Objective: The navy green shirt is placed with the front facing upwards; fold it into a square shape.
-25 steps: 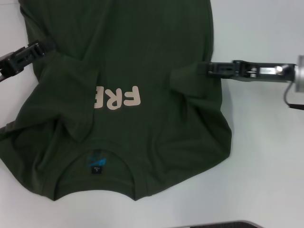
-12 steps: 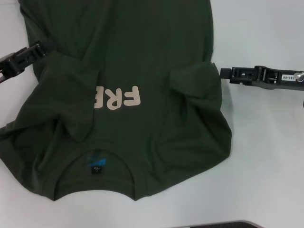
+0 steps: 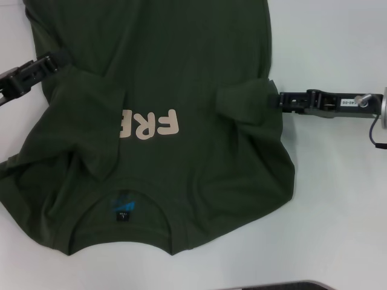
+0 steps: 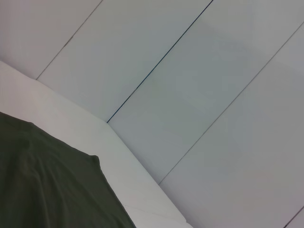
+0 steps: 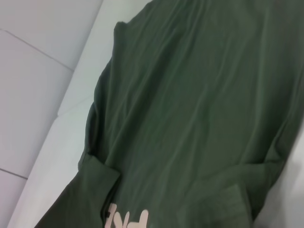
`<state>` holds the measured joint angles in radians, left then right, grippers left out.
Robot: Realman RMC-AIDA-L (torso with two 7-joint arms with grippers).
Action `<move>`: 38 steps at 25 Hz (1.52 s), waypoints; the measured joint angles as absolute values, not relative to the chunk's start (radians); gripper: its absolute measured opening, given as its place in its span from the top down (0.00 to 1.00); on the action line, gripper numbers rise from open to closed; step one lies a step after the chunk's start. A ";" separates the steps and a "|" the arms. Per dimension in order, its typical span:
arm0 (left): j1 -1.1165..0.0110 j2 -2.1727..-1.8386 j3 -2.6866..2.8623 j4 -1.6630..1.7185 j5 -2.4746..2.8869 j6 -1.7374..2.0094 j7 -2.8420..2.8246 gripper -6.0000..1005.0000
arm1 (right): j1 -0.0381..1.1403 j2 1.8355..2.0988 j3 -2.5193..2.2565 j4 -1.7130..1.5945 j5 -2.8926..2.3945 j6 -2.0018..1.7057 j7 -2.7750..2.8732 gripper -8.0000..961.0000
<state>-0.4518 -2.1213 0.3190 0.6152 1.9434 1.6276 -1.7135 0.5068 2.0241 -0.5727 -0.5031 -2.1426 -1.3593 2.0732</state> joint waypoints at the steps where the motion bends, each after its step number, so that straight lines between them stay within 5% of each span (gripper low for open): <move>1: -0.452 -2.120 0.319 0.615 1.943 1.628 -1.713 0.13 | 0.510 2.025 -0.578 -0.497 -2.143 -1.355 2.076 0.29; 5: -0.452 -2.119 0.319 0.615 1.943 1.628 -1.713 0.13 | 0.517 2.027 -0.593 -0.484 -2.143 -1.347 2.094 0.32; 16: -0.454 -2.118 0.319 0.615 1.940 1.623 -1.714 0.13 | 0.506 2.022 -0.584 -0.493 -2.135 -1.353 2.097 0.78; 24: -0.456 -2.120 0.319 0.615 1.939 1.617 -1.714 0.13 | 0.517 2.024 -0.591 -0.494 -2.135 -1.404 2.075 0.99; 38: -0.454 -2.120 0.319 0.615 1.926 1.624 -1.714 0.14 | 0.600 2.078 -0.624 -0.497 -2.137 -1.524 2.024 0.98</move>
